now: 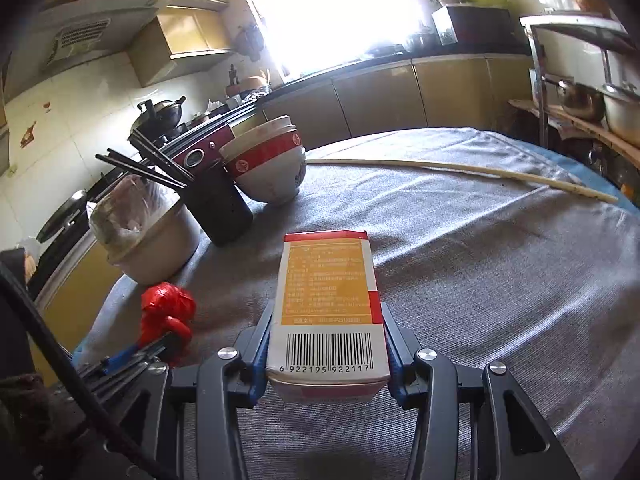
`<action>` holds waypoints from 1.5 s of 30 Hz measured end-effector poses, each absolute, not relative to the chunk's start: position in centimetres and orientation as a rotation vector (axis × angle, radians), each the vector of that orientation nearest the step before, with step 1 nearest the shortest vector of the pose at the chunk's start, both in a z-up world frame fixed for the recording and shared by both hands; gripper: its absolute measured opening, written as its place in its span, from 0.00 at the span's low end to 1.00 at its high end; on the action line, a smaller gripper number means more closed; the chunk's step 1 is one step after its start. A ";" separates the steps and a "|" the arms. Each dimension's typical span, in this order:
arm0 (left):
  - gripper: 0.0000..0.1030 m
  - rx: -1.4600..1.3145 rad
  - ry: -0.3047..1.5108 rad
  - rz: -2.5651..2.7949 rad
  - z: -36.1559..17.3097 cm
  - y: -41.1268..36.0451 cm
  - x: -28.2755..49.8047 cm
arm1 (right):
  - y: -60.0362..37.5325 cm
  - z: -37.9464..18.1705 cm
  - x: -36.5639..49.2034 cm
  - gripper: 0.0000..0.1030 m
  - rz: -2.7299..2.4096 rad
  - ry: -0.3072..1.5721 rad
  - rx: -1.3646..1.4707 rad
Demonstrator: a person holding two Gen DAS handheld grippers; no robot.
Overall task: Collect trash
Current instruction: 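Lift the red bag and carton off the table with both tools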
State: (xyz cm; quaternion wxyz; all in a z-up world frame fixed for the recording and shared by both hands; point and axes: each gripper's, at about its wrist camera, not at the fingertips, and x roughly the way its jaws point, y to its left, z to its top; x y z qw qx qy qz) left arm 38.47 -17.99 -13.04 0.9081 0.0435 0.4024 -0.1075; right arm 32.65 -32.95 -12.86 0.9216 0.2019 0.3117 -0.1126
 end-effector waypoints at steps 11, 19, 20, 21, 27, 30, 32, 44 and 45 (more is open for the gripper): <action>0.35 0.092 0.799 -0.206 -12.5 -17.7 38.1 | -32.8 -12.4 32.3 0.48 -0.232 0.617 0.418; 0.35 0.092 0.789 -0.210 -12.1 -17.7 37.6 | -32.8 -12.5 32.3 0.48 -0.223 0.623 0.430; 0.35 0.091 0.789 -0.211 -12.1 -17.7 37.6 | -32.8 -12.5 32.3 0.48 -0.225 0.621 0.427; 0.35 0.092 0.786 -0.212 -12.1 -17.8 37.5 | -32.7 -12.4 32.3 0.48 -0.226 0.619 0.426; 0.35 0.089 0.781 -0.214 -11.9 -17.6 37.5 | -32.6 -12.3 32.2 0.48 -0.225 0.614 0.427; 0.35 0.085 0.779 -0.211 -11.8 -17.5 37.5 | -32.4 -12.1 32.2 0.48 -0.221 0.608 0.420; 0.35 0.084 0.784 -0.209 -11.9 -17.5 37.6 | -32.4 -12.2 32.2 0.48 -0.221 0.609 0.419; 0.35 0.073 0.818 -0.206 -12.6 -17.6 38.4 | -32.6 -12.3 32.2 0.48 -0.212 0.612 0.442; 0.35 0.073 0.821 -0.203 -12.6 -17.6 38.5 | -32.7 -12.3 32.2 0.48 -0.211 0.613 0.445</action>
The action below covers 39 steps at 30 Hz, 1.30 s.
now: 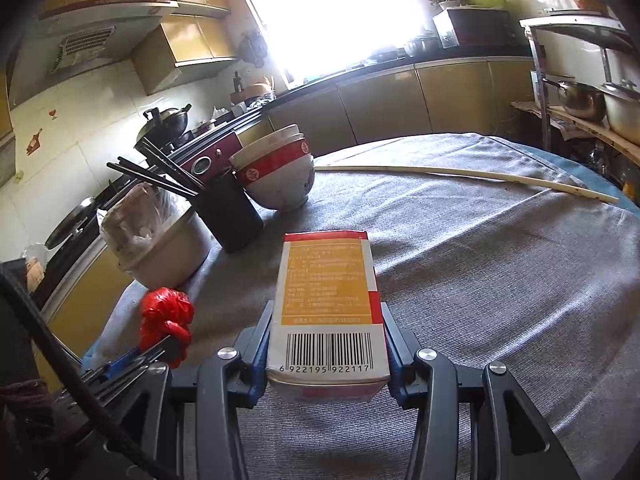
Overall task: Collect trash
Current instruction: 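Lift the red bag and carton off the table with both tools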
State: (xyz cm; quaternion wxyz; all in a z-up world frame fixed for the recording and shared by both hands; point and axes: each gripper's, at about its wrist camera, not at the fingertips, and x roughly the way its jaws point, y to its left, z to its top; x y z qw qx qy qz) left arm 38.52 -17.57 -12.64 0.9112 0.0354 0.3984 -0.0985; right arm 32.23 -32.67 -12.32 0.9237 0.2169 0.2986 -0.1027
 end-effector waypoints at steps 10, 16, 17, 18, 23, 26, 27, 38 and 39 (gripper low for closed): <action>0.35 0.074 0.838 -0.171 -12.6 -17.2 37.8 | -32.7 -12.4 32.0 0.48 -0.201 0.615 0.467; 0.35 0.095 0.834 -0.141 -11.1 -15.7 35.4 | -32.6 -12.4 31.7 0.48 -0.204 0.611 0.465; 0.35 0.096 0.832 -0.133 -10.7 -15.2 35.0 | -32.6 -12.4 31.6 0.48 -0.207 0.610 0.470; 0.35 0.097 0.827 -0.126 -10.2 -14.8 34.5 | -32.6 -12.3 31.3 0.48 -0.208 0.608 0.480; 0.35 0.126 0.767 -0.102 -6.9 -13.5 31.6 | -32.4 -10.7 29.3 0.48 -0.193 0.585 0.499; 0.35 0.124 0.737 -0.109 -5.0 -13.2 29.9 | -32.3 -9.1 27.2 0.48 -0.183 0.570 0.501; 0.35 0.123 0.731 -0.114 -4.6 -13.2 29.5 | -32.3 -8.6 26.6 0.48 -0.181 0.565 0.500; 0.35 0.146 0.625 -0.176 1.2 -14.3 22.4 | -31.5 -0.7 18.0 0.48 -0.180 0.433 0.419; 0.35 0.149 0.616 -0.179 1.5 -14.4 21.9 | -31.3 -0.2 17.3 0.48 -0.178 0.424 0.412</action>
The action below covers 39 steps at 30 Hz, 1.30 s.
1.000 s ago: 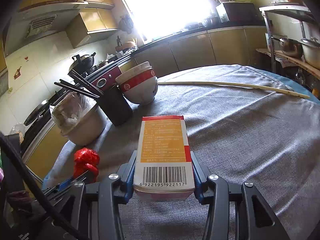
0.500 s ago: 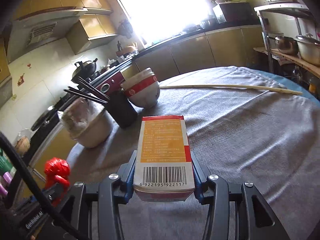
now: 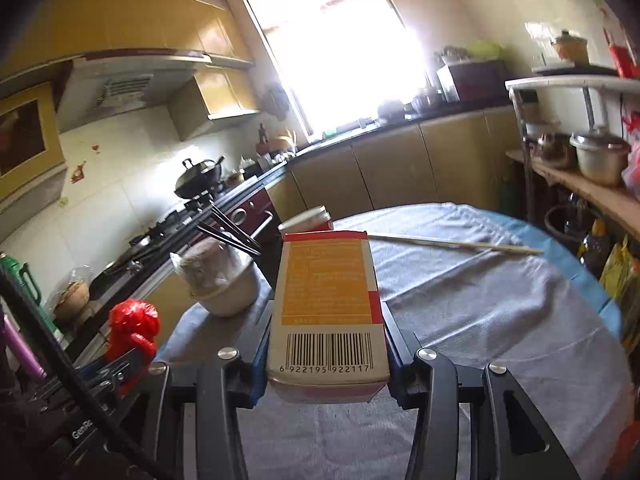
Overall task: Collect trash
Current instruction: 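Lift the red bag and carton off the table with both tools, then carry the red bag and carton over the red basket with both tools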
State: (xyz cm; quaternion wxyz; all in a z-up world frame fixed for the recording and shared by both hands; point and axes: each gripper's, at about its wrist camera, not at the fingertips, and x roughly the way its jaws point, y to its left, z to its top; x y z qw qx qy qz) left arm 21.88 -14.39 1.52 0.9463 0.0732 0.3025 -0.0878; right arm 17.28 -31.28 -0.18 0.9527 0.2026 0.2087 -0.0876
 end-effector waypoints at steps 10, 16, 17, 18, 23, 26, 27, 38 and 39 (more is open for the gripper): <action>0.35 0.180 0.554 -0.217 3.9 -15.6 16.7 | -30.3 2.8 10.4 0.48 -0.178 0.371 0.330; 0.35 0.215 0.536 -0.249 4.1 -16.4 14.2 | -30.4 3.3 6.5 0.48 -0.191 0.362 0.281; 0.35 0.219 0.534 -0.254 4.2 -16.5 13.9 | -30.5 3.3 6.0 0.48 -0.195 0.363 0.276; 0.35 0.223 0.532 -0.259 4.2 -16.7 13.5 | -30.6 3.3 5.5 0.48 -0.198 0.363 0.272; 0.35 0.254 0.530 -0.292 4.2 -17.9 12.1 | -31.5 2.3 2.9 0.48 -0.260 0.369 0.238; 0.35 0.272 0.524 -0.312 4.2 -18.8 11.1 | -32.1 1.6 1.9 0.48 -0.279 0.390 0.249; 0.35 0.282 0.520 -0.323 4.2 -19.2 10.7 | -32.4 1.3 1.5 0.48 -0.289 0.395 0.251; 0.35 0.353 0.519 -0.395 3.4 -22.6 8.1 | -35.1 0.2 -2.1 0.48 -0.361 0.416 0.278; 0.35 0.360 0.518 -0.399 3.4 -22.9 7.9 | -35.3 0.0 -2.4 0.48 -0.365 0.419 0.279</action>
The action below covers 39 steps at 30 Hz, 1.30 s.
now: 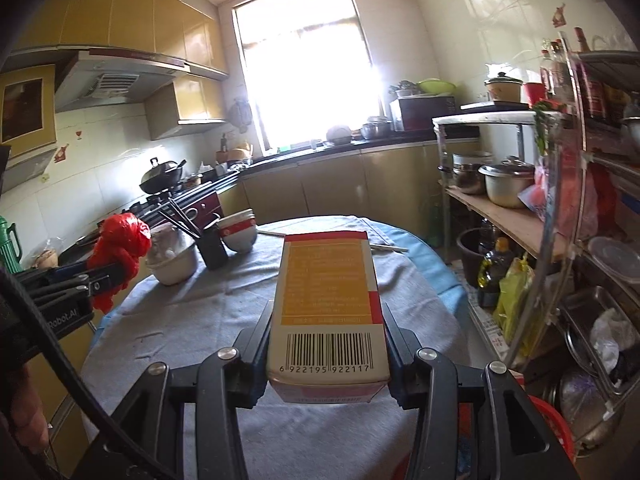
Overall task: Collect trash
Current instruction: 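Carry the red bag and carton over the red basket with both tools, then open both tools to drop the red bag and carton into the basket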
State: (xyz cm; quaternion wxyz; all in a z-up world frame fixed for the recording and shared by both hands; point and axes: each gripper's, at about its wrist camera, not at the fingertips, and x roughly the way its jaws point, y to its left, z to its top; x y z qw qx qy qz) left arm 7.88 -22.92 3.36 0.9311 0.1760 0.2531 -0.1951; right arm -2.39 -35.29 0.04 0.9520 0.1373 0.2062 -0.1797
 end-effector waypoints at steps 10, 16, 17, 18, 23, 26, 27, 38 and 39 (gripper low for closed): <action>0.35 0.423 0.531 -0.474 2.4 -26.0 5.9 | -38.2 -1.3 -6.1 0.48 -0.417 0.453 0.327; 0.35 0.472 0.567 -0.580 0.7 -28.7 3.6 | -40.6 -2.5 -9.2 0.48 -0.489 0.485 0.348; 0.35 0.480 0.572 -0.598 0.4 -29.2 3.2 | -40.9 -2.7 -9.6 0.48 -0.501 0.491 0.352; 0.35 0.488 0.577 -0.612 0.1 -29.6 2.8 | -41.3 -3.0 -10.1 0.48 -0.512 0.499 0.355; 0.35 0.540 0.624 -0.681 -1.7 -31.9 1.2 | -42.4 -4.3 -11.7 0.48 -0.548 0.540 0.366; 0.35 0.550 0.682 -0.754 -3.0 -33.1 0.3 | -43.1 -5.2 -12.6 0.48 -0.569 0.564 0.381; 0.35 0.555 0.705 -0.780 -3.4 -33.6 0.1 | -43.4 -5.6 -12.8 0.48 -0.575 0.572 0.389; 0.35 0.528 0.892 -0.951 -6.8 -36.2 -1.3 | -45.8 -7.6 -15.5 0.48 -0.633 0.597 0.456; 0.35 0.534 0.887 -0.947 -6.8 -36.3 -1.3 | -45.9 -7.7 -15.7 0.48 -0.636 0.597 0.457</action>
